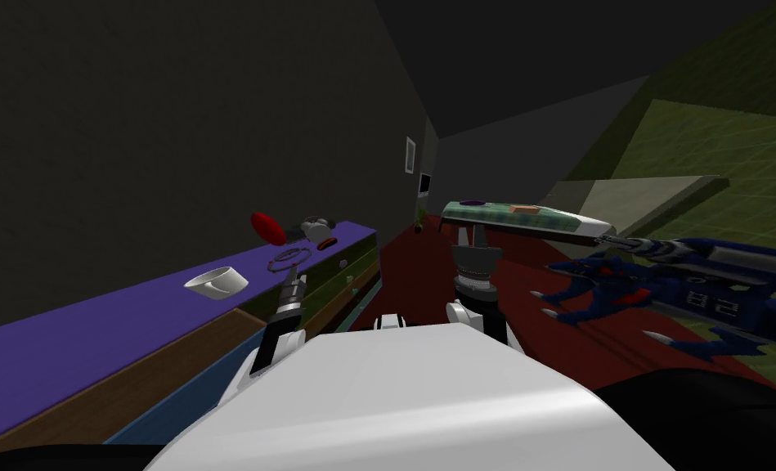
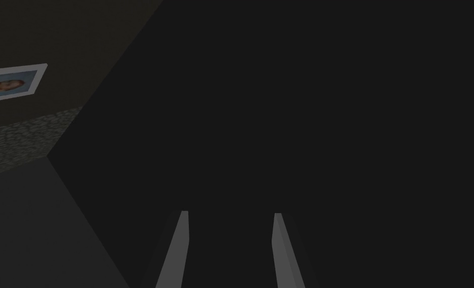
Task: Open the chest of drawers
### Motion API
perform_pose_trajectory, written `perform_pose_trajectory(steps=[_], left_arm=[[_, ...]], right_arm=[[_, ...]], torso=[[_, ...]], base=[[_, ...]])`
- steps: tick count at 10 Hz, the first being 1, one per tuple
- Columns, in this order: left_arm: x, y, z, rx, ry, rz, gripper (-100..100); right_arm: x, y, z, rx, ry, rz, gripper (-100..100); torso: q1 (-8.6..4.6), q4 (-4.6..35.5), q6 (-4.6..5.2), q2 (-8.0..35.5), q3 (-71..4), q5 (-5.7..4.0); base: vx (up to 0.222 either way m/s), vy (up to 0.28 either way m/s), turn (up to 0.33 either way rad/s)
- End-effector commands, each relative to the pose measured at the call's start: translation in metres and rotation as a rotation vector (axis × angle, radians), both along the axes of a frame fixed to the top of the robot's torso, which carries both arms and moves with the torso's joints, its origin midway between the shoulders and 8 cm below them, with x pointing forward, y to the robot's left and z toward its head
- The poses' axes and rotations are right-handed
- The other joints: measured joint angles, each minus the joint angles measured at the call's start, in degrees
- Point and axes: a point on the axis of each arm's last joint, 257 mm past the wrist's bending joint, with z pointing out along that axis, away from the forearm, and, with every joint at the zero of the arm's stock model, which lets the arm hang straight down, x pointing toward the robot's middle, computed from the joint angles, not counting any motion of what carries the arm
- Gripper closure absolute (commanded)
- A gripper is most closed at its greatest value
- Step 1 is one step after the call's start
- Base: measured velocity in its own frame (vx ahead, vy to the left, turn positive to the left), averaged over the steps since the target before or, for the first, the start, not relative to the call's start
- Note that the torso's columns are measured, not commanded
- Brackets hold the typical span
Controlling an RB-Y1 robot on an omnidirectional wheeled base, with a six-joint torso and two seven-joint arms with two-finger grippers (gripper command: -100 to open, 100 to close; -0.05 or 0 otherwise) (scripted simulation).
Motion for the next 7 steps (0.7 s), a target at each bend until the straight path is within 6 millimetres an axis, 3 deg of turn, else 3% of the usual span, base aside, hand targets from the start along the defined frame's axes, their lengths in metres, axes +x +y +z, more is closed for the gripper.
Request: perform_pose_trajectory(steps=[1,7], left_arm=[[-0.002,0.017,-0.021,-0.042,0.026,0.037,-100],[-0.022,0.044,-0.072,-0.170,0.069,0.141,-100]], right_arm=[[0.000,0.000,0.000,0.000,0.000,0.000,0],[0.000,0.000,0.000,0.000,0.000,0.000,0]], torso=[[0.12,0.0,0.21,0.0,0.0,0.13],[0.14,0.1,0.11,0.3,0.2,0.13]], base=[[0.136,-0.158,0.080],[0.162,-0.173,0.072]])
